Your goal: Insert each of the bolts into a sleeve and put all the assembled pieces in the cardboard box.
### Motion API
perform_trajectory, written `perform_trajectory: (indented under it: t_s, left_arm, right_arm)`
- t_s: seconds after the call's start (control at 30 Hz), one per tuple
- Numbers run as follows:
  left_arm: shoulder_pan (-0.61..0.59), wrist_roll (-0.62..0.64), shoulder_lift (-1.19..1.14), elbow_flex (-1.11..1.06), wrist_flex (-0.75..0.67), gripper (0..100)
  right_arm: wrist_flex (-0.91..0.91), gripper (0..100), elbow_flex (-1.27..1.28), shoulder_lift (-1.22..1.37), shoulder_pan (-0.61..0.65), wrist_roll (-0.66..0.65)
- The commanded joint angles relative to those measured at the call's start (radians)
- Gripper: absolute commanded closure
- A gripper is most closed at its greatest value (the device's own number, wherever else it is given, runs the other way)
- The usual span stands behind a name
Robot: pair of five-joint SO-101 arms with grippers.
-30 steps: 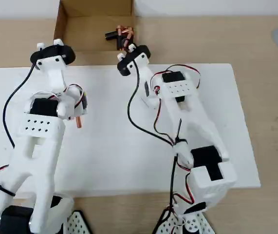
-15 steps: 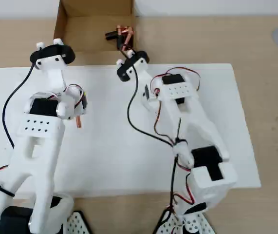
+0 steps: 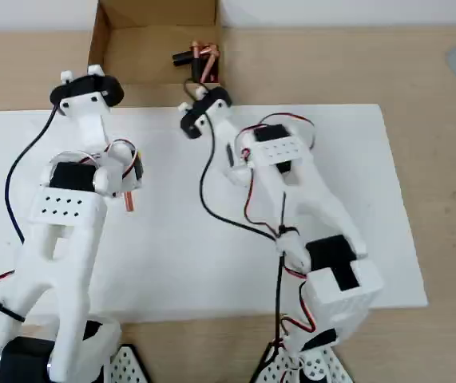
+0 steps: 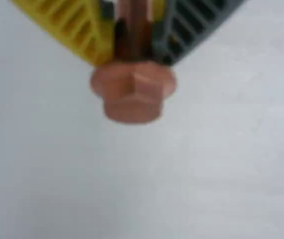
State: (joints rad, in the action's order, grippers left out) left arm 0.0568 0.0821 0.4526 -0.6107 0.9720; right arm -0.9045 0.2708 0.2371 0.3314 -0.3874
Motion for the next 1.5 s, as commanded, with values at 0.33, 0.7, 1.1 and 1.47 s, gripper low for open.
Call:
perform_trajectory:
  t_s: [0.33,0.7,1.1,1.47]
  left_arm:
    - [-0.011,-0.025,0.042,0.006,-0.015,99]
    - [-0.011,-0.026,0.042,0.006,-0.011,99]
    - [-0.012,-0.043,0.044,0.008,-0.011,99]
    - [-0.011,-0.04,0.117,-0.018,-0.009,99]
  right_arm:
    - [0.017,79.0,-0.038,0.027,-0.038,-0.012]
    - [-0.011,92.8,-0.038,0.03,-0.042,-0.054]
    - [-0.155,98.6,-0.183,0.024,-0.047,-0.026]
    - [-0.466,98.6,-0.515,-0.081,-0.039,-0.026]
